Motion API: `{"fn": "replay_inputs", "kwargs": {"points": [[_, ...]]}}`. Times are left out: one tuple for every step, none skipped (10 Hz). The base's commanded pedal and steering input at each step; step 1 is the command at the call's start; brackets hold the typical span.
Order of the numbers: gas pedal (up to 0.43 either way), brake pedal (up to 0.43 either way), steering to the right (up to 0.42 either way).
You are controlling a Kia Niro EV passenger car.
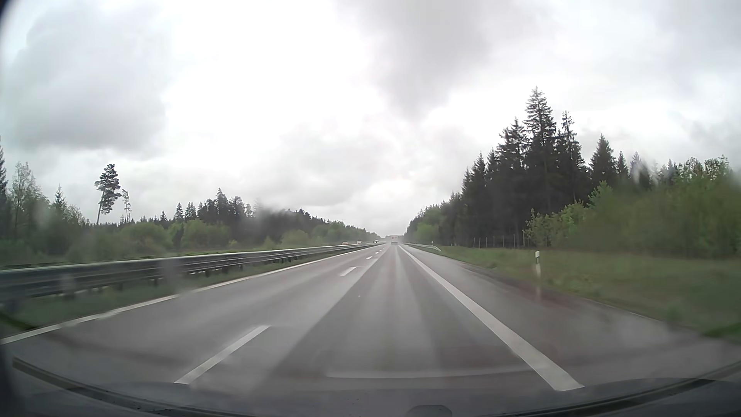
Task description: Follow the waypoints while adhering to traffic rules and regulations
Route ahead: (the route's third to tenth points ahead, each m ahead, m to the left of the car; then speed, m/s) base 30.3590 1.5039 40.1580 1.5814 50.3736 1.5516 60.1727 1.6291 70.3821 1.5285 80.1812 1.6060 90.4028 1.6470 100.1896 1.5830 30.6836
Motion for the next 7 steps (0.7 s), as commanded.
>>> {"fn": "replay_inputs", "kwargs": {"points": [[0.311, 0.000, -0.001], [0.311, 0.000, -0.001], [0.311, 0.000, -0.001], [0.311, 0.000, -0.001], [0.311, 0.000, 0.000], [0.311, 0.000, -0.001], [0.311, 0.000, 0.000]]}}
